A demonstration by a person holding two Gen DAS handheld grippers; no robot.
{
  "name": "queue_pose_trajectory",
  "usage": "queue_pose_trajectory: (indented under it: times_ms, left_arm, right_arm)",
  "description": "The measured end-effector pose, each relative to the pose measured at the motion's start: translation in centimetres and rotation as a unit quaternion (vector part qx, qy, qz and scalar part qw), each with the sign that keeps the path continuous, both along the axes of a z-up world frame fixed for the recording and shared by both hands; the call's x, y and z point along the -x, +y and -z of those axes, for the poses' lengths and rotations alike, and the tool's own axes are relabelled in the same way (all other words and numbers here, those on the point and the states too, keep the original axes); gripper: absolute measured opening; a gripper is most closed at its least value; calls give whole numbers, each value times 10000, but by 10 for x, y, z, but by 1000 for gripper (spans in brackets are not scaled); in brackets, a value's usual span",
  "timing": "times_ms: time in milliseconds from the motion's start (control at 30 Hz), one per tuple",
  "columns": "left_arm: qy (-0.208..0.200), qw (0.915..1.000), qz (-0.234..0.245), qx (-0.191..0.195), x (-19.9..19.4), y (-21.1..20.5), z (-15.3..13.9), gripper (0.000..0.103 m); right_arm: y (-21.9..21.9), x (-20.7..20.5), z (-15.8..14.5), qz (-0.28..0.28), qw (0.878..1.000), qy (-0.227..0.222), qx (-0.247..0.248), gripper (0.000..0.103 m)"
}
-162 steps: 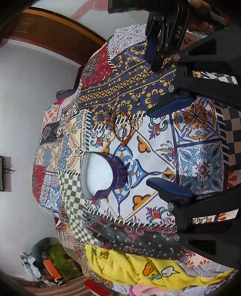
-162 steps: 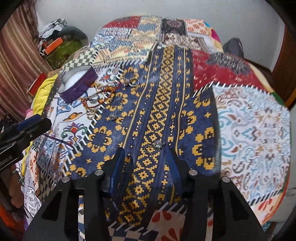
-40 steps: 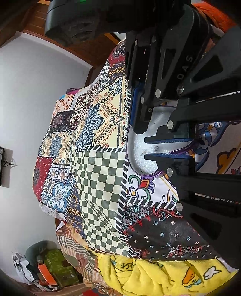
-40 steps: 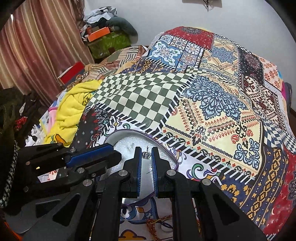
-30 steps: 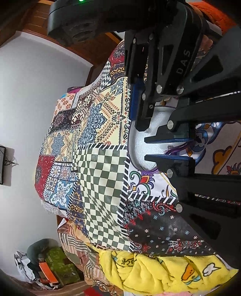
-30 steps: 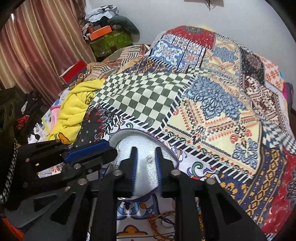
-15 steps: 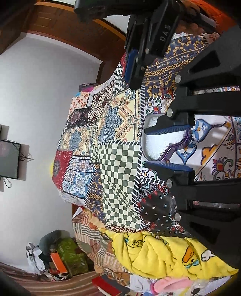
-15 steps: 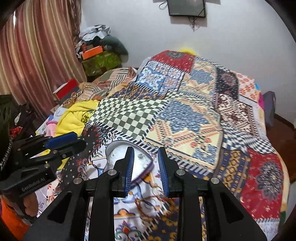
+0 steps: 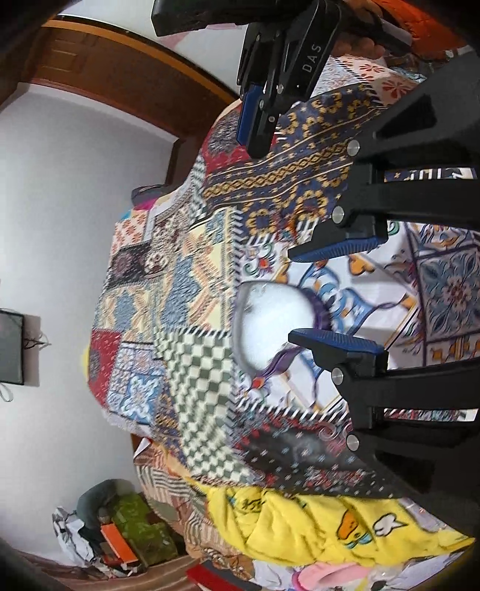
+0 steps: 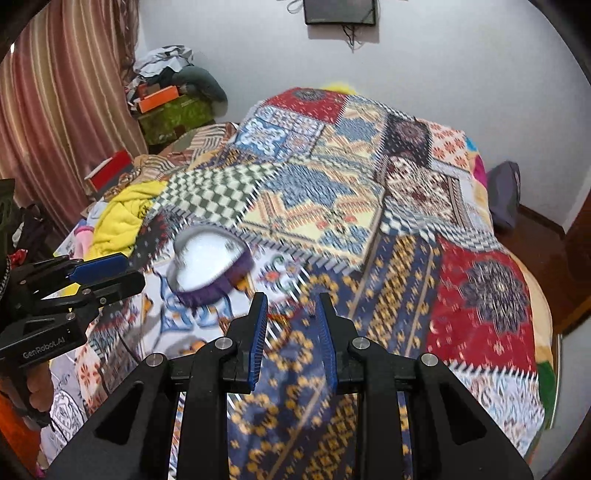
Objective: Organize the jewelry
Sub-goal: 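Move both tools back toward the remaining rings beside the bracelet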
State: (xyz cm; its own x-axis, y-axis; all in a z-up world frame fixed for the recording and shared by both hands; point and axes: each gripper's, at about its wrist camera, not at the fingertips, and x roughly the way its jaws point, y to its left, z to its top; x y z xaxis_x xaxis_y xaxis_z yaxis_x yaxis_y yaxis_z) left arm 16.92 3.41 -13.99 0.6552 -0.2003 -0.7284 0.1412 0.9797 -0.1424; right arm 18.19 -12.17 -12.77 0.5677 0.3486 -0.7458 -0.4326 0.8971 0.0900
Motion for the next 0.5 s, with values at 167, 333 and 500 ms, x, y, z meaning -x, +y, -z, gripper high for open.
queue_pose_trajectory:
  times_ms: [167,333,500]
  left_arm:
    - [328,9994,104,100,-2,-14,21,36]
    - [592,9980,214,38,-6,-29,43,36]
    - [804,9963,313,-58,-9,-41,61,36]
  right_arm:
    - [-14,5,12,100,9998,146,53,24]
    - [-25,10,26,144,9994,313,56,24]
    - [-27,11,41,84,9982,598,-63,25]
